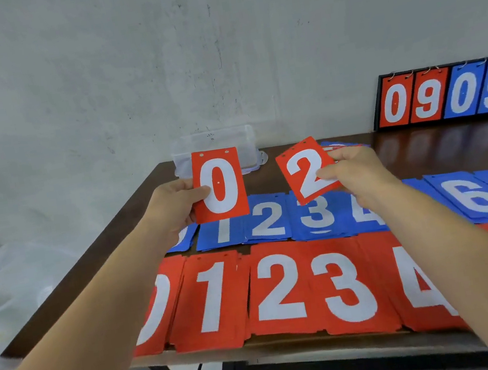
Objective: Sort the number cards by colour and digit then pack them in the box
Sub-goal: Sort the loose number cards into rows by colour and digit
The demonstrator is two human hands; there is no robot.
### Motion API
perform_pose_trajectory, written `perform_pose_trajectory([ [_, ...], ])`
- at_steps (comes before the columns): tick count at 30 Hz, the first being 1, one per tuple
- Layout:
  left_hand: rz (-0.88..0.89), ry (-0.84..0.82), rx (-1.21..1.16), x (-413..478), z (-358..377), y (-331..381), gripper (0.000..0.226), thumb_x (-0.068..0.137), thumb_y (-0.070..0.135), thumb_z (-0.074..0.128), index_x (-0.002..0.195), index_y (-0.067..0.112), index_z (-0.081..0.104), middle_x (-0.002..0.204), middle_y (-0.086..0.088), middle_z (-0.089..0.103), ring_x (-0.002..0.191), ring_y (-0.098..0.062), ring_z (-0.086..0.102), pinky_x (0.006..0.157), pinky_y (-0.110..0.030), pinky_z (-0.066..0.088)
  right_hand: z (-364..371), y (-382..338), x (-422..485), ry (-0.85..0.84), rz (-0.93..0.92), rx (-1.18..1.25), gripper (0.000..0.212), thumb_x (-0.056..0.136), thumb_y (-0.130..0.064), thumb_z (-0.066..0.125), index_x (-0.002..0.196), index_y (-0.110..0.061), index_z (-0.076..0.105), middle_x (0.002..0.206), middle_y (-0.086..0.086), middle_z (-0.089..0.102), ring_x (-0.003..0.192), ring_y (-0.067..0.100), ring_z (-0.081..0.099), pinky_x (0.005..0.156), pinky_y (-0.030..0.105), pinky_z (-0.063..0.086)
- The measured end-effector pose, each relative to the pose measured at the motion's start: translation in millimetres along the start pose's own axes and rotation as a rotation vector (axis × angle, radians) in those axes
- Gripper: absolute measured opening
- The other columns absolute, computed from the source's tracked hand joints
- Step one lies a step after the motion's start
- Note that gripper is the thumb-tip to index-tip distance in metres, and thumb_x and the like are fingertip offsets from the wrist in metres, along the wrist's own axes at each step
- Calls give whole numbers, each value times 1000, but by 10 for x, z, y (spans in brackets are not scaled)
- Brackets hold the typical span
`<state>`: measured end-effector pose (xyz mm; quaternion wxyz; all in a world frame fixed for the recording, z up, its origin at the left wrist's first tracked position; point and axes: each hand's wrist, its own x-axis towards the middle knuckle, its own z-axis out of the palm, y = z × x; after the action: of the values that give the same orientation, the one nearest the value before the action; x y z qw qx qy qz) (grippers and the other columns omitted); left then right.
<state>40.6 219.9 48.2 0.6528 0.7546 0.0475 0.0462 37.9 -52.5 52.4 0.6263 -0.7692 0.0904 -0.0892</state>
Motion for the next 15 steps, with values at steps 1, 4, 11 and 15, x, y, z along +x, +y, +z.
perform_pose_trajectory([
  [1, 0, -2, 4, -44, -109, -23, 9, 91, 11, 64, 99, 14, 67, 95, -3, 72, 83, -15, 70, 62, -26, 57, 74, 15, -130, 1, -3, 22, 29, 81, 3, 70, 106, -10, 65, 98, 8, 70, 87, 24, 68, 84, 38, 55],
  [4, -10, -10, -9, -160, -427, -105, 9, 90, 11, 65, 98, 13, 68, 100, -8, 73, 91, -23, 70, 80, -39, 57, 271, 57, -502, 33, -1, 16, 30, 79, 1, 73, 102, -16, 61, 93, 3, 69, 91, 25, 68, 86, 40, 55],
  [11, -45, -11, 15, -451, -938, -298, 9, 89, 17, 66, 98, 15, 68, 100, -9, 74, 89, -26, 72, 84, -45, 57, 627, 236, -1132, 109, 59, -215, 57, 79, -12, 77, 131, -17, 53, 124, 4, 60, 109, 24, 62, 81, 33, 55],
  [15, -24, 20, 108, -633, -1073, -361, 2, 89, 23, 67, 92, 23, 67, 101, -5, 73, 88, -25, 70, 85, -45, 56, 737, 340, -1339, 125, 40, -272, 60, 81, -10, 75, 134, -18, 49, 122, 8, 63, 108, 25, 64, 68, 26, 54],
])
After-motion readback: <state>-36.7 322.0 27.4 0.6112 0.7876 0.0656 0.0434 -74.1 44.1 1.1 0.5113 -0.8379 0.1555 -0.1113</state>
